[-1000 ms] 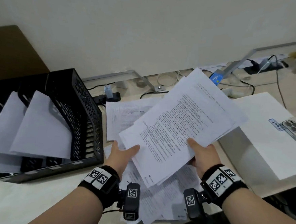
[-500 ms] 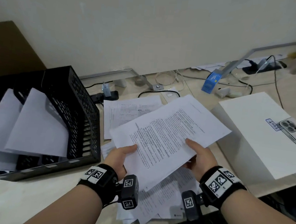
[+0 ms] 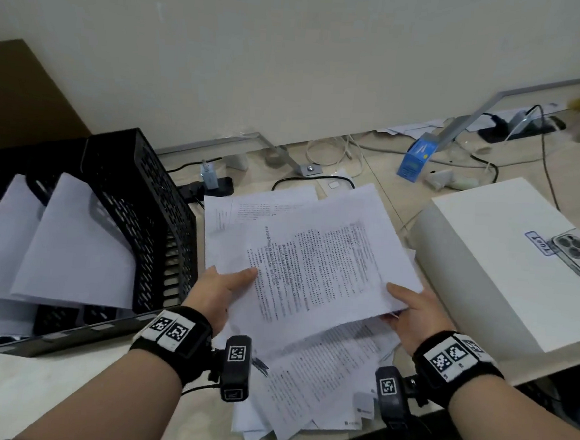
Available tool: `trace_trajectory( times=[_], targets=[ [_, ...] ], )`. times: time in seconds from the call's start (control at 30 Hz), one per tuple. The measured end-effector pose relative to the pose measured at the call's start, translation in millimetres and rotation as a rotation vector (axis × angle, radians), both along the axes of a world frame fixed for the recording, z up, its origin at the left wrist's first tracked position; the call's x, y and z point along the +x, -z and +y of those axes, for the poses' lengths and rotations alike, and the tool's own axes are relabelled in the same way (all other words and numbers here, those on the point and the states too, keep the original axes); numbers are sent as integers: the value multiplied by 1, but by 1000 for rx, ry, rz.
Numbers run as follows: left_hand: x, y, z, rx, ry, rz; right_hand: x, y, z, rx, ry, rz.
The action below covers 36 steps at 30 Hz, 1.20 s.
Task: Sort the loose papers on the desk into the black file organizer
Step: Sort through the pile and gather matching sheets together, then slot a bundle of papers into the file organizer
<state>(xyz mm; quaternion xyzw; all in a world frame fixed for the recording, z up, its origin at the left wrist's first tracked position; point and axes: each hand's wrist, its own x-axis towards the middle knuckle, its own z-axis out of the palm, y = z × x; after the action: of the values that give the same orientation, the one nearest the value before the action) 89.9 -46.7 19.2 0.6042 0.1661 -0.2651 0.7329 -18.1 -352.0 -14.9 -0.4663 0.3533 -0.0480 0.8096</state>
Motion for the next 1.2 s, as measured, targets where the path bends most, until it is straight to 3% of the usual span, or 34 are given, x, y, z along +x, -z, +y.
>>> trace_trajectory(
  times=[0.1,0.23,0.3,0.4,0.57,0.7,0.8,0.9,1.0,1.13,1.2],
  targets=[
    [11,-14,9,37,126,-114,-3,0,-15,-81,-44,0],
    [14,-17,6,36,193,-245,-3,-3,-7,-250,-209,23],
    [11,-14,4,74,218,-299,-4,0,-3,-290,-202,37],
    [3,-2,7,107,290,-286,-8,0,-1,-317,-212,53],
    [-15,19,3,272,322,-195,-16,3,9,-501,-417,196],
    [-15,10,-7,337,302,-188,-9,-1,10,-520,-309,188],
    [-9,2,-3,349,189,-163,1,-15,12,-523,-289,135],
    [-5,-6,10,350,85,-189,10,-21,16,-432,-277,74],
    [-8,-19,22,266,-32,-171,19,-23,30,-209,-231,20],
    [-14,-32,49,138,-176,-85,42,-40,77,88,-173,-83],
    [-18,-38,66,117,-179,-118,55,-53,109,162,-180,-140]
  ],
)
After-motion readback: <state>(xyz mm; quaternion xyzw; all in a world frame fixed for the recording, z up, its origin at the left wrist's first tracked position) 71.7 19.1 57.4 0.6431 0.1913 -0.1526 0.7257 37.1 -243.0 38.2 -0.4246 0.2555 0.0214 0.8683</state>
